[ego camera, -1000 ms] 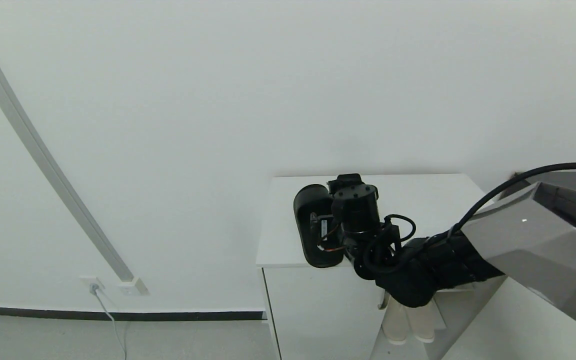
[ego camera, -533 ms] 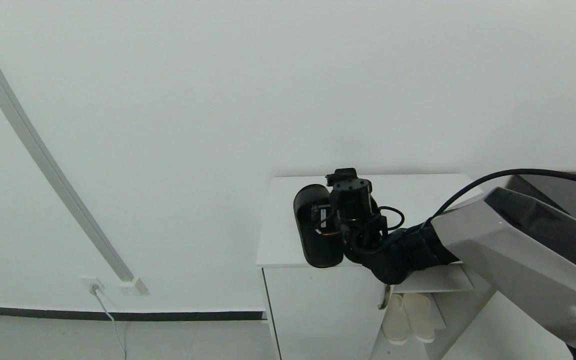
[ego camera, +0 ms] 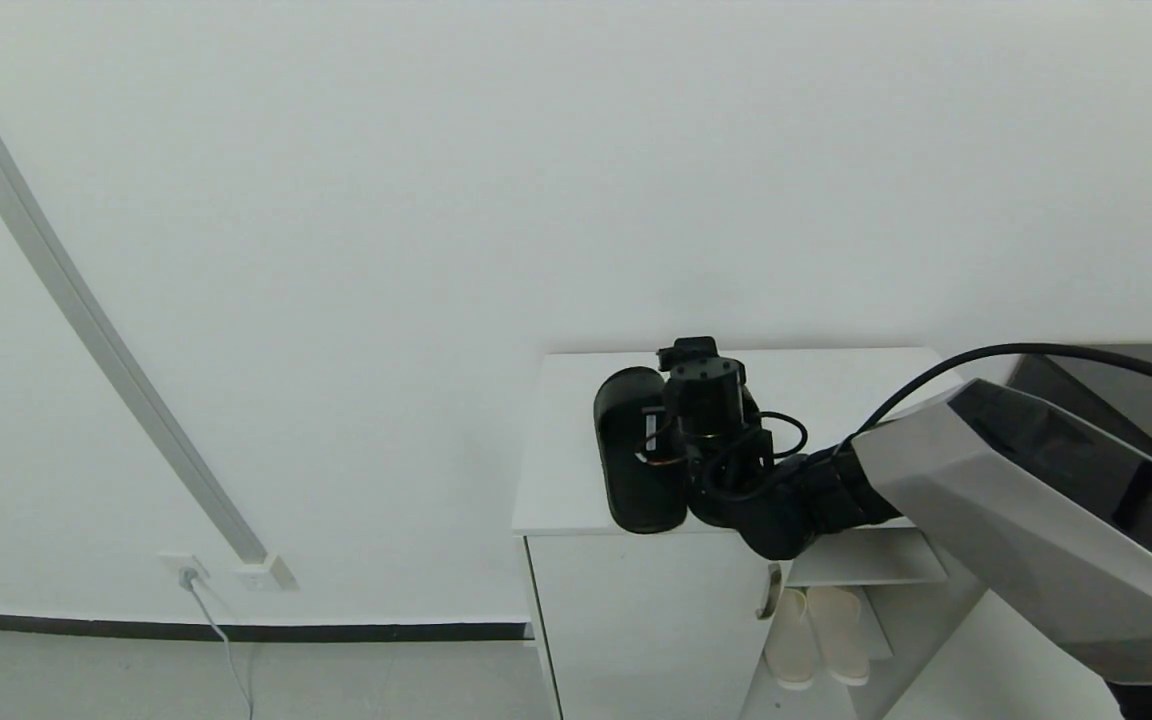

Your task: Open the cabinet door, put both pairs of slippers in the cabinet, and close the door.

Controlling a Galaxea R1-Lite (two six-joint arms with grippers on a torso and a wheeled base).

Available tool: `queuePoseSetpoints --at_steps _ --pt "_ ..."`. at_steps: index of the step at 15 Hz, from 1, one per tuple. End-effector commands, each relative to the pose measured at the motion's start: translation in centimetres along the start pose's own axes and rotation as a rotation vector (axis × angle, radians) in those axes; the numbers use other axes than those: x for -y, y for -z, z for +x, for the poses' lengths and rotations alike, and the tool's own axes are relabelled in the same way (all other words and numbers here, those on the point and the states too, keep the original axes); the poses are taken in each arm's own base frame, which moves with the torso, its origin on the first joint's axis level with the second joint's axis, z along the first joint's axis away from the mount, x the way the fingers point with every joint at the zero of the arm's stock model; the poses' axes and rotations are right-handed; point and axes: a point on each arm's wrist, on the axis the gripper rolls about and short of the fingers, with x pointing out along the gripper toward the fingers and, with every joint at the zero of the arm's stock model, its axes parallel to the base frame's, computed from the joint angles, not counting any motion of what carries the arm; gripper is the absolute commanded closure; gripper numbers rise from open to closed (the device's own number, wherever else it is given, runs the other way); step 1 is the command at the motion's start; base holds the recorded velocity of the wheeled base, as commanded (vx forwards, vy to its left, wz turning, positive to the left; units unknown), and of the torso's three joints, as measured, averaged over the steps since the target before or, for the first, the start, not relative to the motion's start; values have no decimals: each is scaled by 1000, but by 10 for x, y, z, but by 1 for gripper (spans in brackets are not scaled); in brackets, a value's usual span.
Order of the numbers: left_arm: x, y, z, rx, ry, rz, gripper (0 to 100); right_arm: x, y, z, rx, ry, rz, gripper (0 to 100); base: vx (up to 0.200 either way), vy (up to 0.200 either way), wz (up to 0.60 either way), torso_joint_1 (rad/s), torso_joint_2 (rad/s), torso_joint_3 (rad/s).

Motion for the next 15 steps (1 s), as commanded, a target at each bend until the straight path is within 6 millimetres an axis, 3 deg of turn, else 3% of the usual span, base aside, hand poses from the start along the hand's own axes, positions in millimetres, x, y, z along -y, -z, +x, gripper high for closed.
queuePoseSetpoints --at_steps 1,3,4,7,10,13,15 --pt "0 0 0 -1 0 -1 100 0 0 0 1 0 0 100 0 0 0 0 0 0" --pt "0 0 0 0 0 -1 100 1 -7 -2 12 0 8 100 0 0 0 0 0 0" --pt "0 0 0 0 0 -1 100 5 -19 -6 30 -1 18 100 0 0 0 0 0 0" --pt "0 0 0 -1 0 1 100 15 -49 -36 50 -60 5 100 0 0 0 0 0 0" --pt "0 0 0 -1 1 2 100 30 -62 -90 21 -146 -25 100 0 0 0 0 0 0" --pt "0 0 0 0 1 4 100 47 -56 -158 -21 -322 -50 100 0 0 0 0 0 0" --pt "0 0 0 -1 1 4 100 61 -48 -190 -42 -415 -62 100 0 0 0 0 0 0"
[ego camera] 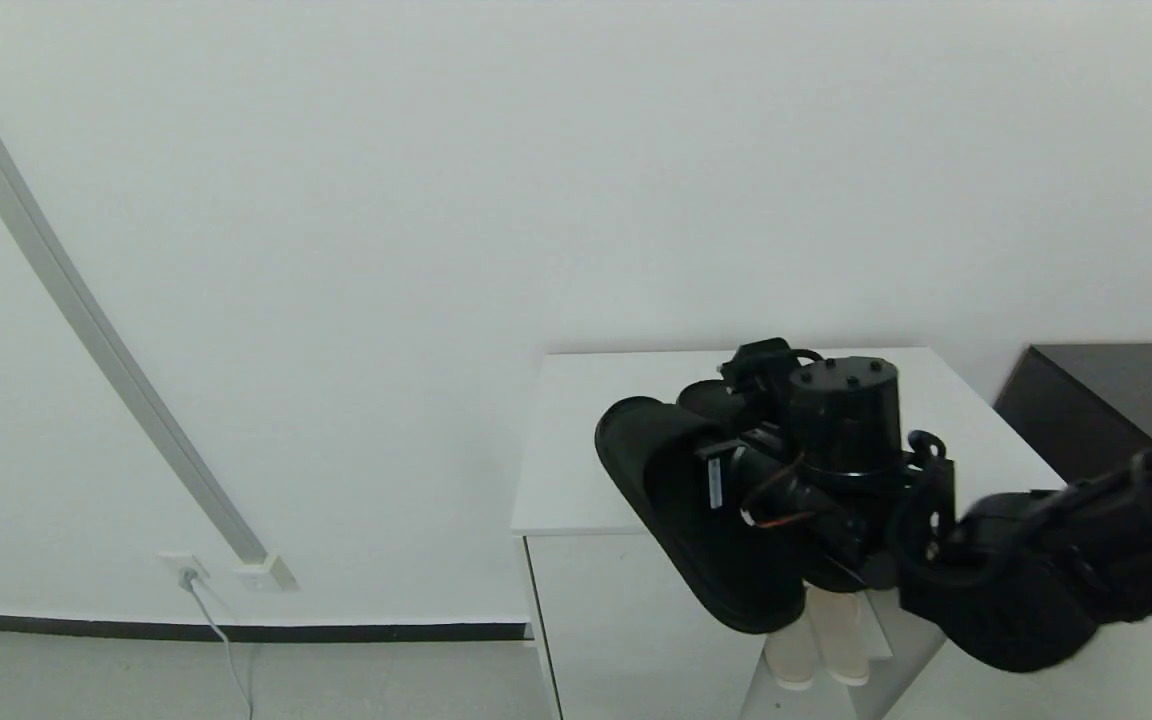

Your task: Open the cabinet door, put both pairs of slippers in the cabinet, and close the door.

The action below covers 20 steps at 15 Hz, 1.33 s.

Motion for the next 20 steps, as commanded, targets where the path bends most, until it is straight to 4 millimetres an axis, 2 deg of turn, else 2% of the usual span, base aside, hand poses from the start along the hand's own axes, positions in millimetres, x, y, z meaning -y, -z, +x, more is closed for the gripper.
queuePoseSetpoints --at_steps 1,3,9,15,20 --pt "0 0 0 -1 0 0 100 2 -4 -67 32 -133 -2 100 0 0 0 0 0 0" --pt "0 0 0 -1 0 0 100 1 4 -78 6 -163 -3 100 0 0 0 0 0 0" --pt "0 0 0 -1 0 -1 100 -6 13 -77 -27 -205 -20 100 0 0 0 0 0 0" --pt "0 0 0 -1 -2 -3 100 -8 14 -79 -30 -214 -25 100 -200 0 0 4 1 4" --pt "0 0 0 -1 -2 -3 100 -10 16 -81 -33 -221 -30 100 0 0 0 0 0 0"
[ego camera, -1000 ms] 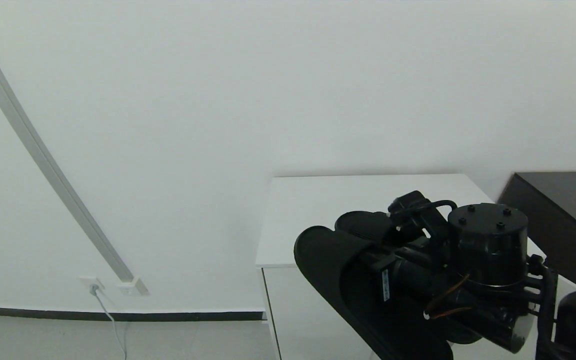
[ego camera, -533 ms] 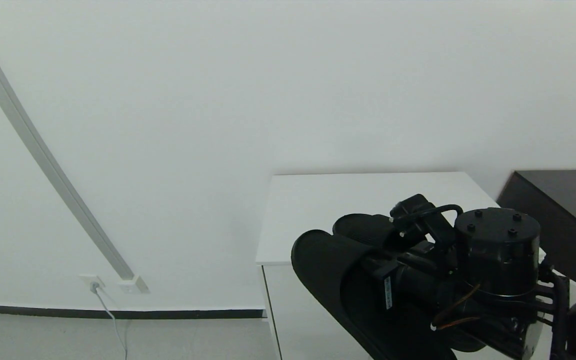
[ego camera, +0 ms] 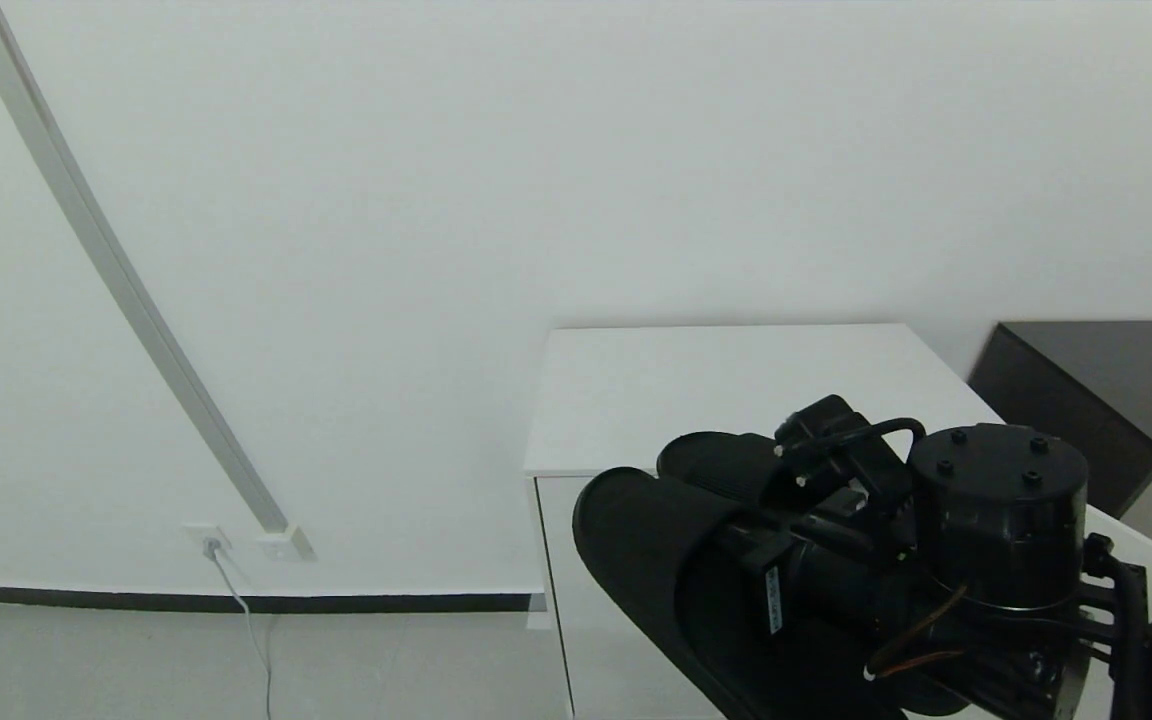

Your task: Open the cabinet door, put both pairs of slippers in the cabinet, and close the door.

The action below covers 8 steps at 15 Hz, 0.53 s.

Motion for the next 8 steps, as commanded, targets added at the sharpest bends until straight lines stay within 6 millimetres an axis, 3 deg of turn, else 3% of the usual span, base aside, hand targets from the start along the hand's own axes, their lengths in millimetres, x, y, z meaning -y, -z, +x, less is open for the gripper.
queuePoseSetpoints --at_steps 1,7,8 --pt "0 0 0 -1 0 0 100 -1 1 0 -5 -2 -4 100 0 0 0 0 0 0" --pt "0 0 0 -1 0 -2 100 -3 3 0 -9 -7 -9 100 0 0 0 0 0 0" --pt "0 0 0 -1 -2 -2 100 -3 3 1 -11 -7 -9 100 0 -200 0 -2 7 -2"
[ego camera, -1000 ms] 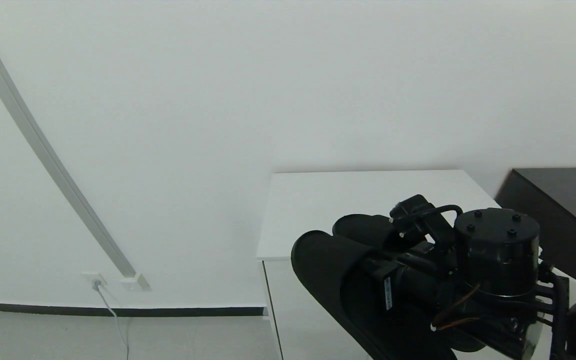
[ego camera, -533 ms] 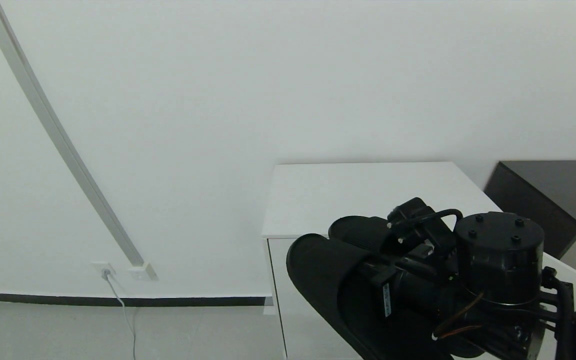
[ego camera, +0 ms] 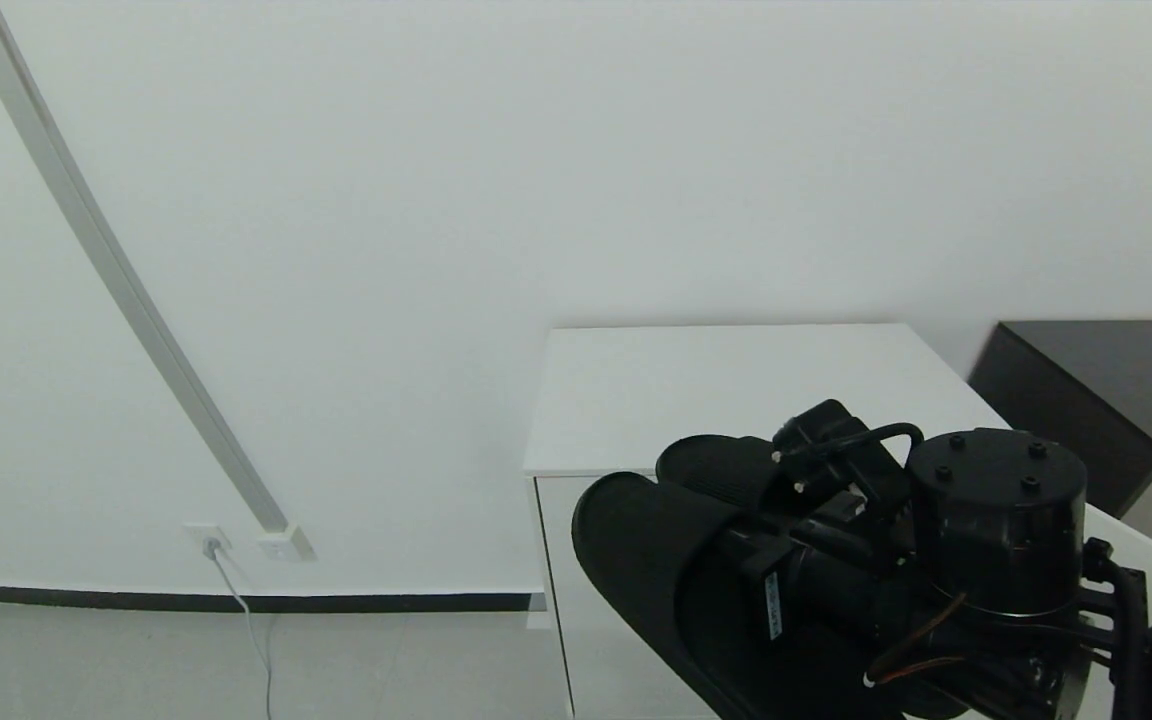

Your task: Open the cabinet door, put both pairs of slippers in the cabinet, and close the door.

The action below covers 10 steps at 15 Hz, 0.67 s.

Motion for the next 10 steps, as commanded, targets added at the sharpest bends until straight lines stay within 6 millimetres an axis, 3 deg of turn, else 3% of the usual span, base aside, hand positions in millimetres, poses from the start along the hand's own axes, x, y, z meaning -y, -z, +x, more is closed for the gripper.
queuePoseSetpoints --at_steps 1,10 --pt "0 0 0 -1 0 1 100 -1 2 2 -7 0 -2 100 0 -200 0 2 7 2" --pt "0 0 0 -1 0 1 100 -2 3 1 -12 -5 -5 100 0 -200 0 2 3 2"
